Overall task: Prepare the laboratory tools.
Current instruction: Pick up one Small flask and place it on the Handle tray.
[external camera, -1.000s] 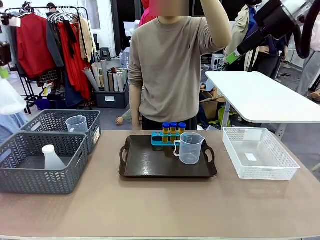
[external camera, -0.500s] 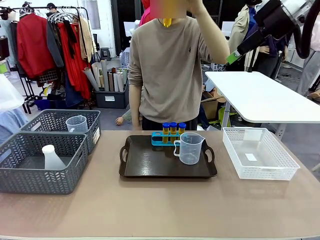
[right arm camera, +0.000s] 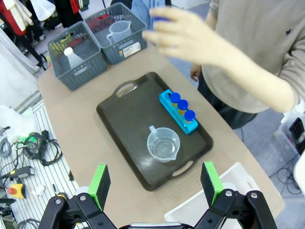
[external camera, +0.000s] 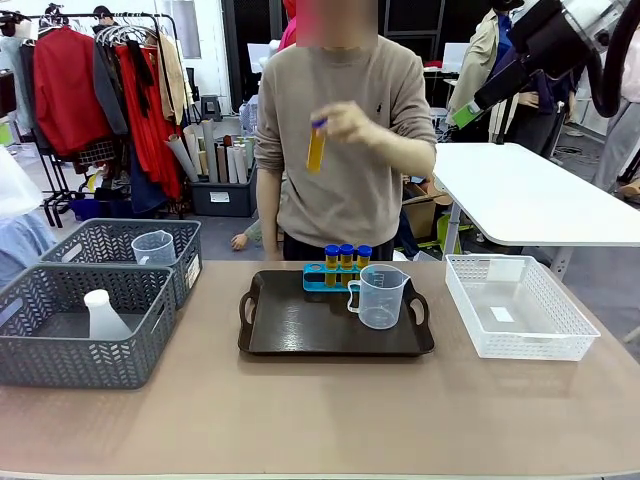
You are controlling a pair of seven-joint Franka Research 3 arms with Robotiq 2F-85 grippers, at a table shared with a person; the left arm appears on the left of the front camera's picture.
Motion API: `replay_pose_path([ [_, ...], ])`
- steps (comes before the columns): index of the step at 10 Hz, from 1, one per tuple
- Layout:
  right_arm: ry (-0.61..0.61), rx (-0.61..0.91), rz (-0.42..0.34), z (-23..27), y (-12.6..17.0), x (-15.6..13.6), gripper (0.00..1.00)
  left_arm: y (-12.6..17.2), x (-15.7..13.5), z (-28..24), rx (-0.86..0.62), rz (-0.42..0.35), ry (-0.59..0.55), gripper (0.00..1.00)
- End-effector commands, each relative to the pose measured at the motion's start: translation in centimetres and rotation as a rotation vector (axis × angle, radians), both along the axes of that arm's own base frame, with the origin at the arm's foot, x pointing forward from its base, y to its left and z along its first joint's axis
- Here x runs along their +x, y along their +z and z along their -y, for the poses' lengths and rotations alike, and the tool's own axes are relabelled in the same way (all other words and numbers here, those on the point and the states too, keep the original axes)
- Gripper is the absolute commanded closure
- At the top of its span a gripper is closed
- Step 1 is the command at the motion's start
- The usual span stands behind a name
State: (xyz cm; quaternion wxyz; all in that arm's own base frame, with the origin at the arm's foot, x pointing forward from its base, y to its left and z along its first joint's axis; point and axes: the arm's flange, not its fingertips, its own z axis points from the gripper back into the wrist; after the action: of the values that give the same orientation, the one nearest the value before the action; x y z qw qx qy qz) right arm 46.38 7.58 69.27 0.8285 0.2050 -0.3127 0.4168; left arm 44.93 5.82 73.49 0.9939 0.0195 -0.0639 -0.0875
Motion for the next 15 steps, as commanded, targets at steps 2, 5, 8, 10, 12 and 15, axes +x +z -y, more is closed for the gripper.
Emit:
replay_pose_path([
  [2,0.007,0.006,0.000,0.1,0.2,0.0,0.00,1.1,0.4,3.5,0.062,0.044,-0.051,1.00],
  [5,0.007,0.006,0.000,0.1,0.2,0.0,0.00,2.6,2.7,8.9,0.079,0.072,-0.170,1.00],
  [8,0.007,0.006,0.000,0.1,0.2,0.0,0.00,4.6,4.9,14.5,0.105,0.136,-0.304,1.00],
  [10,0.007,0.006,0.000,0.1,0.2,0.0,0.00,5.9,5.8,18.4,0.110,0.151,-0.404,1.00],
  [12,0.007,0.006,0.000,0.1,0.2,0.0,0.00,6.1,6.1,22.3,0.099,0.156,-0.473,1.00],
  [15,0.007,0.006,0.000,0.1,0.2,0.0,0.00,6.1,6.1,25.0,0.033,0.142,-0.499,1.00],
])
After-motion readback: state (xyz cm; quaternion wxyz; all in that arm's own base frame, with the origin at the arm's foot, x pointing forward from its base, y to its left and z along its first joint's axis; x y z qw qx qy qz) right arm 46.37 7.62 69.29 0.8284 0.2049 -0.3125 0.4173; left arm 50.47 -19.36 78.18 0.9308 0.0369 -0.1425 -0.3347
